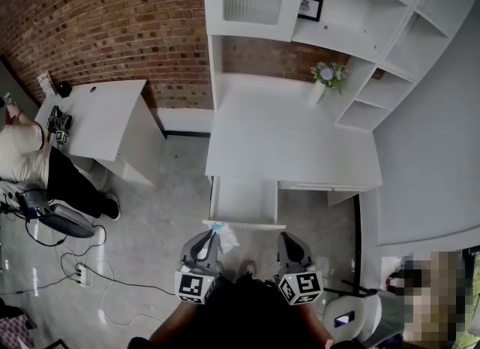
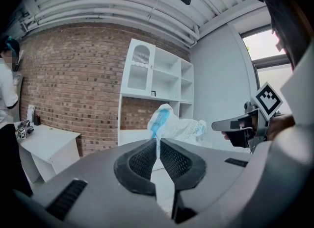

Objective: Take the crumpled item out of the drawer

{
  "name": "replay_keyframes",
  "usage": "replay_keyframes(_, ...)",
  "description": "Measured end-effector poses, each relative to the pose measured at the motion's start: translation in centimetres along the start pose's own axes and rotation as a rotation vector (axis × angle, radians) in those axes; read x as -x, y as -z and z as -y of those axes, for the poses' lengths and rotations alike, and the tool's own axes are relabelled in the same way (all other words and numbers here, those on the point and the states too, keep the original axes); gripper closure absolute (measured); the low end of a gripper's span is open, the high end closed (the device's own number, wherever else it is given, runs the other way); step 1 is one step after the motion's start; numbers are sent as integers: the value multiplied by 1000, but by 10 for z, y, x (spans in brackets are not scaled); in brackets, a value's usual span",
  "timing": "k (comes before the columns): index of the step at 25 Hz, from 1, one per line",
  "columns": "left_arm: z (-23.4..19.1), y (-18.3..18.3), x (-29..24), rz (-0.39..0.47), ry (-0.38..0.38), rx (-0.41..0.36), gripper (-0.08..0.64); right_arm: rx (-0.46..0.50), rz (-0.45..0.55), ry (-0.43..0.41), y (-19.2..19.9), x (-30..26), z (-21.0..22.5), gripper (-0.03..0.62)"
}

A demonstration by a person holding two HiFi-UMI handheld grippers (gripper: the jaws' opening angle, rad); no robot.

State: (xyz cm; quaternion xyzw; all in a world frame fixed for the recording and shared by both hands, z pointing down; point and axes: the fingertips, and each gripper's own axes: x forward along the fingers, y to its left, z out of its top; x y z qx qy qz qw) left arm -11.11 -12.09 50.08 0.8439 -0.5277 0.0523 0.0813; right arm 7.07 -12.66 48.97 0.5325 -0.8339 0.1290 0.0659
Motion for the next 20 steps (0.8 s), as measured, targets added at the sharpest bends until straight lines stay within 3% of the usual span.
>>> replay_keyframes(20, 1, 2, -3, -13, 3, 1, 517, 9, 11, -6, -3, 1, 0, 578)
